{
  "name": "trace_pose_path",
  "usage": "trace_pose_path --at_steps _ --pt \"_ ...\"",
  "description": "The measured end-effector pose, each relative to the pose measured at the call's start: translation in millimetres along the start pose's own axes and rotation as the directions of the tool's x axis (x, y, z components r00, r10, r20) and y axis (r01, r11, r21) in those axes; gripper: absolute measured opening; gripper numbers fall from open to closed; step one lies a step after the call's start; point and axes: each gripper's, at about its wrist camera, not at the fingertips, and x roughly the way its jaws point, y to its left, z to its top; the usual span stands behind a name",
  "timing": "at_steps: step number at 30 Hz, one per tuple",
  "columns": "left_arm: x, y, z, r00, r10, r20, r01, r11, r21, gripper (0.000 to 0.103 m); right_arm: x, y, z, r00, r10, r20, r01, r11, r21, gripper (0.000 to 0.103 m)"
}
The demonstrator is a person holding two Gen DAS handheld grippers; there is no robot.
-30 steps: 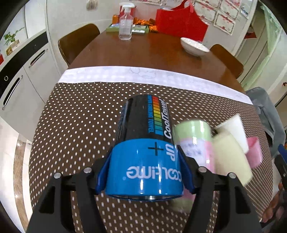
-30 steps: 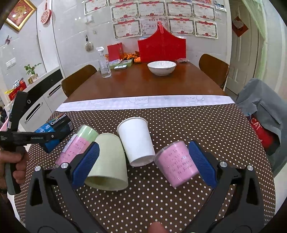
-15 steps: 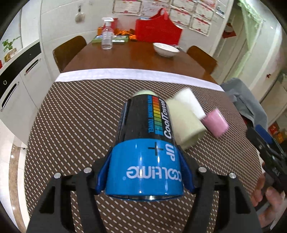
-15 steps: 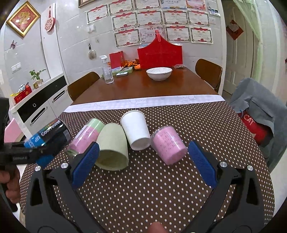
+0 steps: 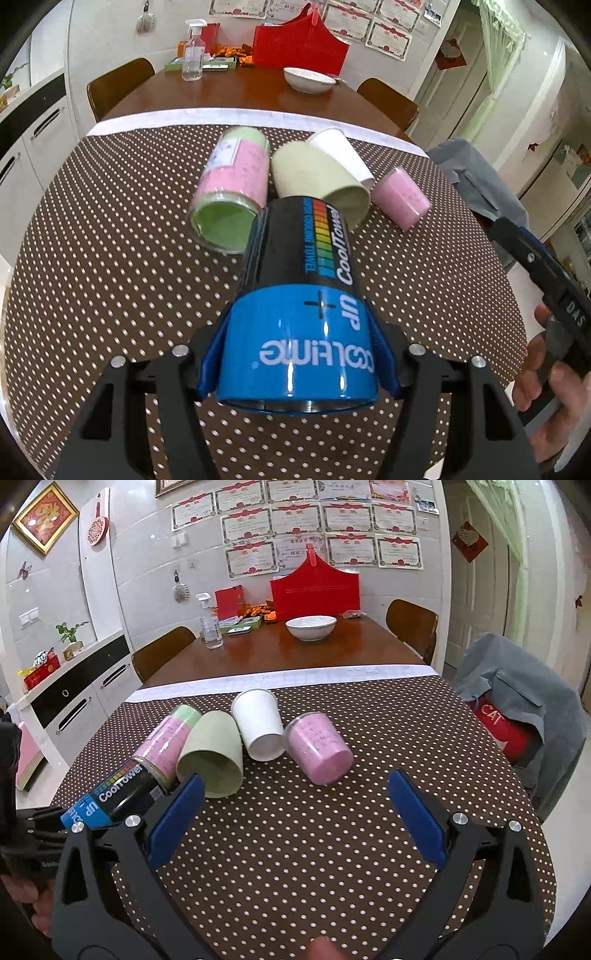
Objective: Flip cup upside down
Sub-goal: 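Lift the CoolTowel can with the left tool and carry it toward the right tool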
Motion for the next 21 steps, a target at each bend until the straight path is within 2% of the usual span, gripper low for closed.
trace_pose_path --at_steps 6,12,18,21 --pt "3.4 -22.8 -13.6 1.0 -0.016 0.0 0.016 0.999 0.033 0.065 0.7 -8.0 -8.0 1.0 -0.016 -0.013 0.016 1.0 0.004 0.097" --pt "30.0 -43.8 -29.4 0.999 -0.011 -0.032 0.013 0.998 0.064 0.066 6.6 -10.3 -17.6 0.999 -0.029 -0.046 0.029 1.0 -0.003 0.097" --pt "37.4 -56.0 -39.3 0.998 0.057 -0.033 -0.053 0.993 0.106 0.066 8.9 -8.7 -24.6 0.997 -0.028 -0.069 0.028 1.0 -0.006 0.097" --pt "35.3 -57.9 -39.4 0.994 0.108 -0.016 -0.105 0.988 0.113 0.07 8.6 -7.3 -25.7 0.997 -0.026 -0.073 0.026 1.0 -0.002 0.097"
